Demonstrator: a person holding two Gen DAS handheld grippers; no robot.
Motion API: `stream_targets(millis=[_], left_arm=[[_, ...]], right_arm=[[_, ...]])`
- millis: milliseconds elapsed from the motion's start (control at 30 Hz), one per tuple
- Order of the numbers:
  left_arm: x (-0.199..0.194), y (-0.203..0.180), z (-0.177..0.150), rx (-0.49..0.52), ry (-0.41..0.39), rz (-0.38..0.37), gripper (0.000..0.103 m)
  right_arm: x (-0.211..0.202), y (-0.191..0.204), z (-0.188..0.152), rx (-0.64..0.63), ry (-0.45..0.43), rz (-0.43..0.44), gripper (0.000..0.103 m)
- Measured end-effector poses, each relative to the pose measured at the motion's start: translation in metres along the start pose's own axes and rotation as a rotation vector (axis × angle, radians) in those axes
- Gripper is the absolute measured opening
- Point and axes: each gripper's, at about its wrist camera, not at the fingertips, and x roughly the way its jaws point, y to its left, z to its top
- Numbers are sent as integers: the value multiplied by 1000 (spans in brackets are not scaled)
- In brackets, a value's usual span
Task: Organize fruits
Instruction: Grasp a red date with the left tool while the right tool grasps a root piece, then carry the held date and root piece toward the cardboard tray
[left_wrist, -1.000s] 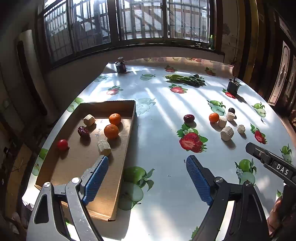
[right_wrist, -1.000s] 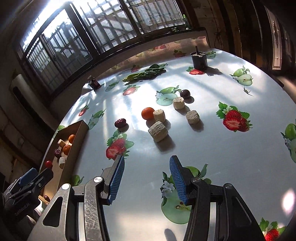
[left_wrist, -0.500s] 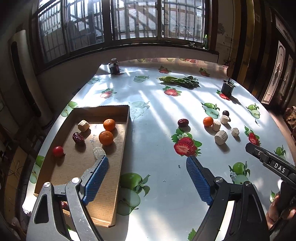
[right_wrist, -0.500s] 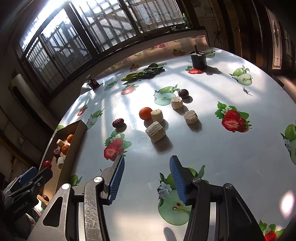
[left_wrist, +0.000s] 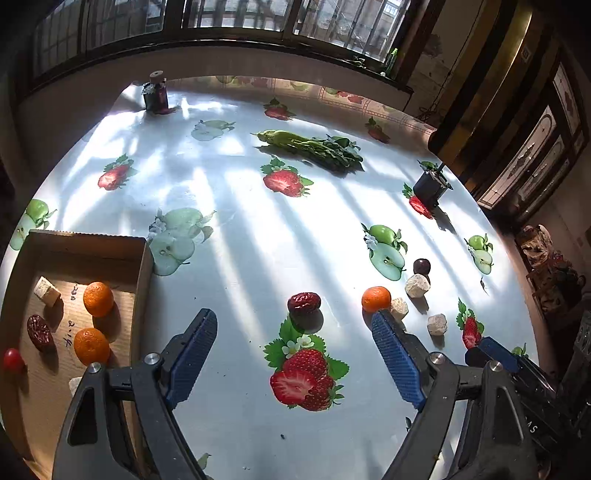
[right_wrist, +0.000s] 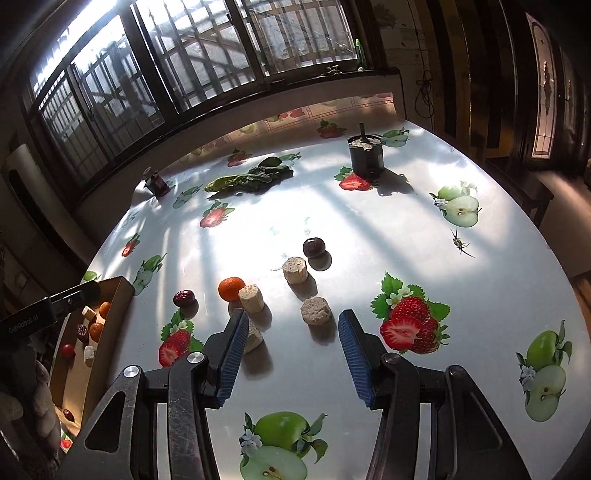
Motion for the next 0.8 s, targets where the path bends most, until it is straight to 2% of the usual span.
stream_targets(millis=[133, 200, 433, 600, 633, 667, 700, 733, 800], left_arm=[[43, 5, 9, -49, 31, -28, 74], [58, 3, 11, -41, 39, -33, 74], [85, -9, 8, 63, 62, 5, 74], [88, -21, -2, 160, 34, 74, 73], [88, -24, -4, 184, 25, 97, 65], [87, -27, -8, 217, 12, 129, 48], [87, -31, -11, 255, 0, 164, 38], [85, -35, -14, 282, -7, 167, 30], [83, -39, -18, 290, -2, 154, 30]], right_arm=[[40, 24, -5, -85, 52, 2, 54], [52, 33, -6, -127, 61, -18, 54], [70, 40, -7, -164, 70, -13, 54], [78, 35, -9, -156, 77, 0, 54], [79, 35, -10, -153, 79, 8, 54], [81, 35, -10, -152, 81, 8, 54], [82, 35, -11, -155, 80, 3, 54], [82, 36, -12, -162, 77, -3, 54], [82, 39, -13, -168, 74, 13, 46]])
